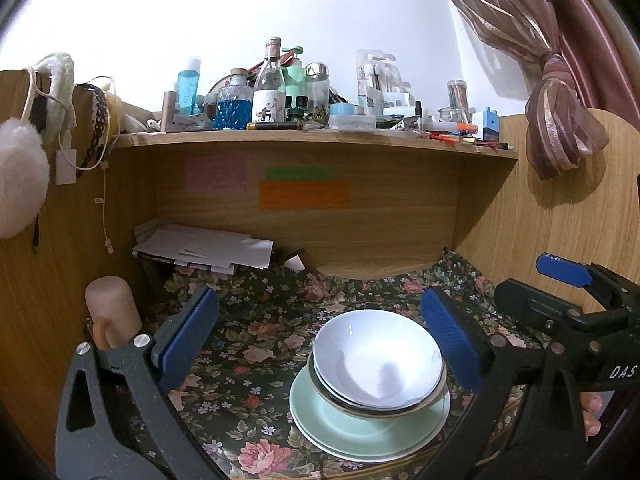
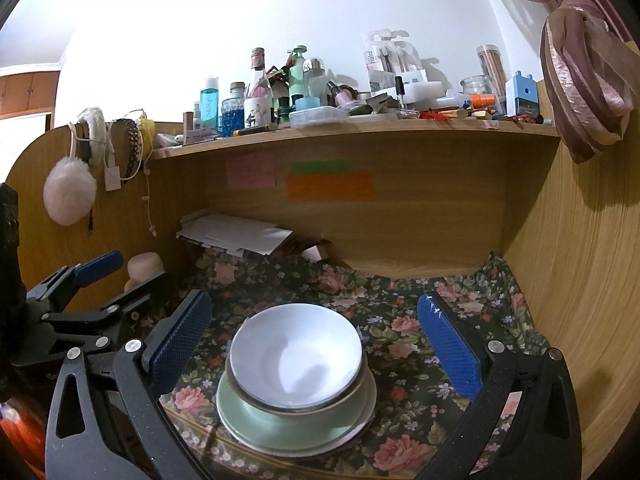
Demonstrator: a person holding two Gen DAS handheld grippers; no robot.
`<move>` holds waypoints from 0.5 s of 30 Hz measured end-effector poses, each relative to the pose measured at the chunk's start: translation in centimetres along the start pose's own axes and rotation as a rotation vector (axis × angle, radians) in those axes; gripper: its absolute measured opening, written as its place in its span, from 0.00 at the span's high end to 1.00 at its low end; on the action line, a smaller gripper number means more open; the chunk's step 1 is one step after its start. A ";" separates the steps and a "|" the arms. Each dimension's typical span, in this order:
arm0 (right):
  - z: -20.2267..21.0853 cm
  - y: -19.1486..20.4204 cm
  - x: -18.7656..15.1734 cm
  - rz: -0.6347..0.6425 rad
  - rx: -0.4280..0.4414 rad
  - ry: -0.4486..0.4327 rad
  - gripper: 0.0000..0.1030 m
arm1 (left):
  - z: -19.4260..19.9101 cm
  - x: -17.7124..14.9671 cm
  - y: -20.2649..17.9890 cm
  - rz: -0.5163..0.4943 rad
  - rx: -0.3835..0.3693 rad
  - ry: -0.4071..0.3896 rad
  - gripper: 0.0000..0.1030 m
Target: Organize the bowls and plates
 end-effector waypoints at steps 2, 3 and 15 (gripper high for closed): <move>0.0 0.0 0.0 0.001 0.000 0.001 0.00 | -0.1 -0.1 0.0 0.002 -0.001 0.001 0.00; 0.0 0.0 0.0 0.001 -0.002 0.000 0.00 | -0.1 -0.1 0.0 0.005 -0.002 0.002 0.00; -0.2 0.0 -0.2 0.008 0.011 0.008 0.00 | -0.5 -0.3 -0.2 0.007 -0.005 0.002 0.00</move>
Point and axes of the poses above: each gripper's, at about its wrist camera, not at the fingertips, and z roughly against the way its jaws point, y to its left, x to its top, the point moved 5 cm from there along -z, roughly the way its jaws point, and after that the axes turned 13 degrees about -y, right-handed, at the moved point
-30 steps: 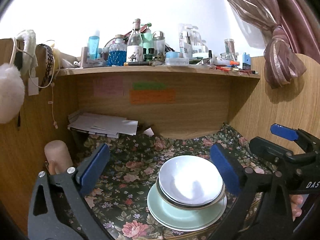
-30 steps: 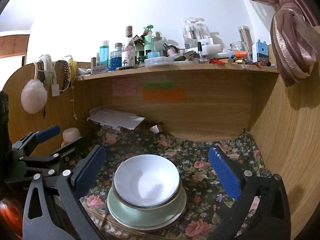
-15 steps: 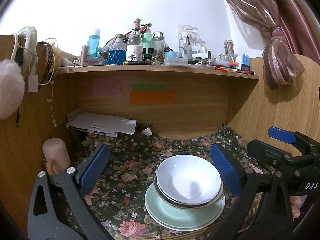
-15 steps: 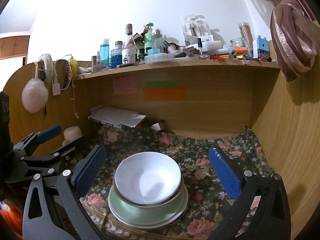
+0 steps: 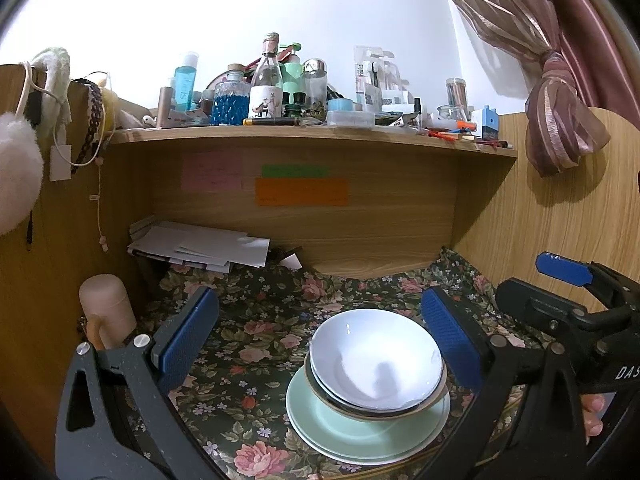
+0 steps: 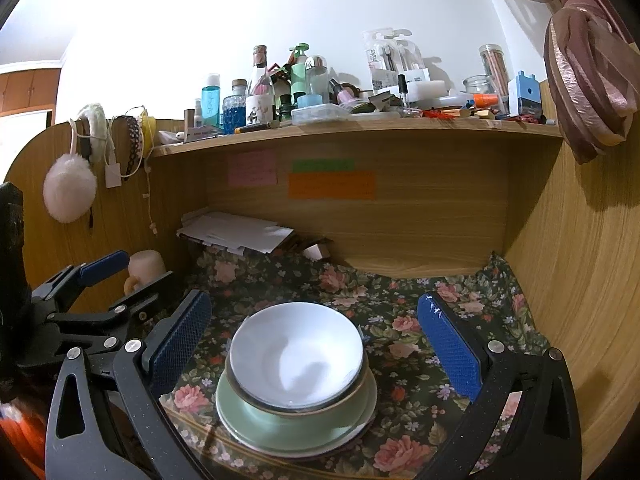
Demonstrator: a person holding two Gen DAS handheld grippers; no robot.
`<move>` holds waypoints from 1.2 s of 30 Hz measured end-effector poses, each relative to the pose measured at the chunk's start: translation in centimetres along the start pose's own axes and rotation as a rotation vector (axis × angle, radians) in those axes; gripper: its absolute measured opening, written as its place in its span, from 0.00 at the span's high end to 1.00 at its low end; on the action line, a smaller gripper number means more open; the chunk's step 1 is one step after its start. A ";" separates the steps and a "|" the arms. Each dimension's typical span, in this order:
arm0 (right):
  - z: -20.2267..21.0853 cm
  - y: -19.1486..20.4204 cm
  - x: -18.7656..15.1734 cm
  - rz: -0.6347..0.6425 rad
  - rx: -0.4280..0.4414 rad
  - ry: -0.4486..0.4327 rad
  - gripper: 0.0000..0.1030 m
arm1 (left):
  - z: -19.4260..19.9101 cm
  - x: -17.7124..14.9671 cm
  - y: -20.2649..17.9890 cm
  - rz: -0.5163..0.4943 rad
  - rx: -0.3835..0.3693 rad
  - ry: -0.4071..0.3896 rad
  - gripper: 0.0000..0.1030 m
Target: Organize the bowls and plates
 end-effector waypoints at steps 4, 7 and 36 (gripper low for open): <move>0.0 -0.1 0.0 -0.010 0.003 -0.001 0.00 | -0.1 -0.2 0.0 0.006 -0.006 0.005 0.00; 0.0 -0.2 0.0 -0.009 0.002 -0.001 0.00 | -0.1 -0.2 -0.1 0.009 -0.008 0.006 0.00; 0.0 0.3 0.2 -0.002 0.017 -0.003 0.00 | -0.2 -0.4 -0.4 0.030 -0.034 0.017 0.00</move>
Point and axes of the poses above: each gripper's, at about its wrist camera, not at the fingertips, and z roughly against the way its jaws point, y to its left, x to its top, the point moved 5 cm from there along -z, roughly the way its jaws point, and after that the axes turned 13 degrees about -y, right-handed, at the moved point
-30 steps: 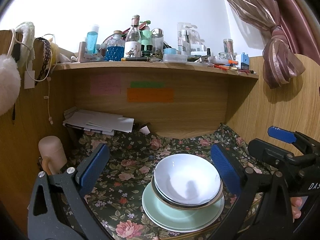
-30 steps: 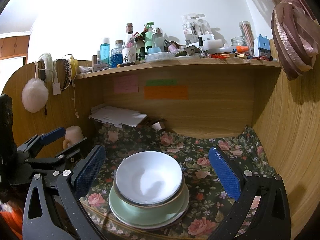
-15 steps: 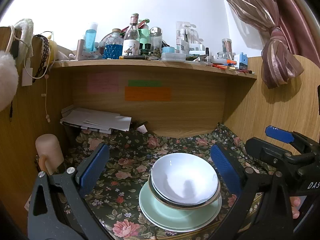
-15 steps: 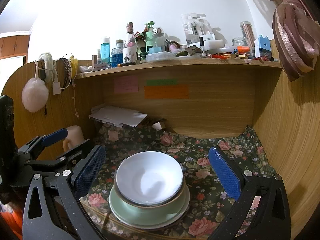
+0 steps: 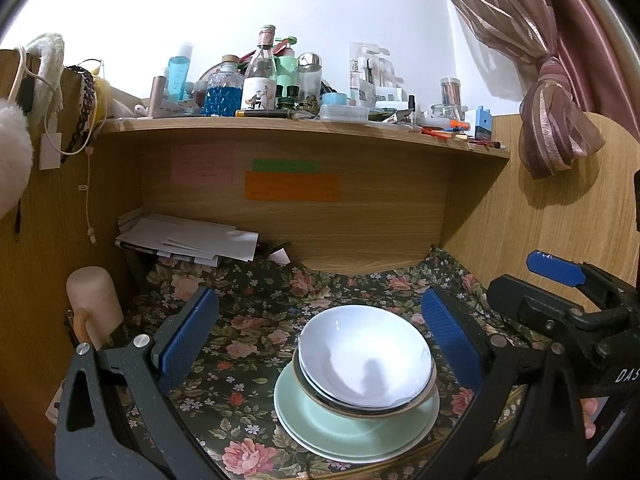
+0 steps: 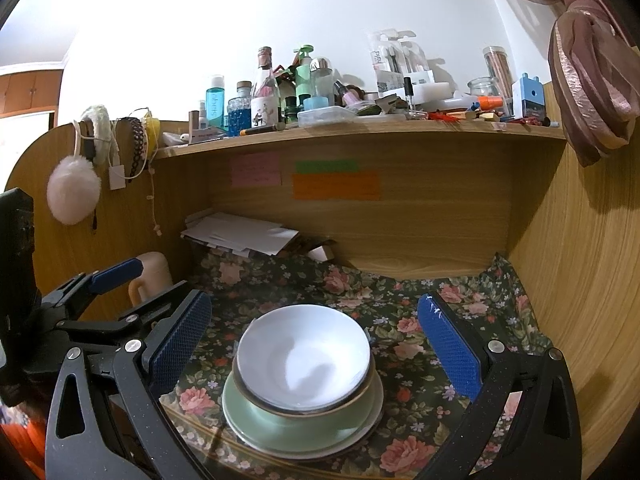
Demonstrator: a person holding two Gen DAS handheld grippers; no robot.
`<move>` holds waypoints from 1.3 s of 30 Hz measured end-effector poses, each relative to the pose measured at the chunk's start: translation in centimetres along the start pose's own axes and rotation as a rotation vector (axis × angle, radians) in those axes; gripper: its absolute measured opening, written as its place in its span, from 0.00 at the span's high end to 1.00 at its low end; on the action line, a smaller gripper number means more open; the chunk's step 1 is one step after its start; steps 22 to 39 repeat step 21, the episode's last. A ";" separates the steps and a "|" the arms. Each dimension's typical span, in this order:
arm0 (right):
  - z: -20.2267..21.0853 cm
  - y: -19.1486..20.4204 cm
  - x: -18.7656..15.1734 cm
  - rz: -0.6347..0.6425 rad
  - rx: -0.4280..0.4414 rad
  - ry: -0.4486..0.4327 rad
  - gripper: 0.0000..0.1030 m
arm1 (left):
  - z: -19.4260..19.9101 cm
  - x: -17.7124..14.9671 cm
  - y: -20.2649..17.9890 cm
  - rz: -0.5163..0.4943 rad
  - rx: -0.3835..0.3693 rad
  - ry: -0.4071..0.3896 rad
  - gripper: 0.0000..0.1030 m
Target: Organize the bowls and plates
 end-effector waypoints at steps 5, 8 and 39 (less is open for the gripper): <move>0.0 0.0 0.0 -0.001 0.001 0.000 0.00 | -0.1 0.0 -0.1 0.014 -0.003 0.011 0.00; -0.1 -0.1 0.0 0.000 0.006 0.002 0.00 | -0.2 0.0 -0.1 0.014 -0.001 0.009 0.00; -0.5 0.0 -0.2 -0.006 0.010 0.010 0.00 | -0.4 0.0 -0.1 0.020 0.006 0.013 0.00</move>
Point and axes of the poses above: each gripper's, at about its wrist camera, not at the fingertips, and z roughly against the way its jaws point, y to its left, x to its top, the point moved 5 cm from there along -z, roughly the way its jaws point, and after that the axes turned 13 degrees about -y, right-handed, at the moved point
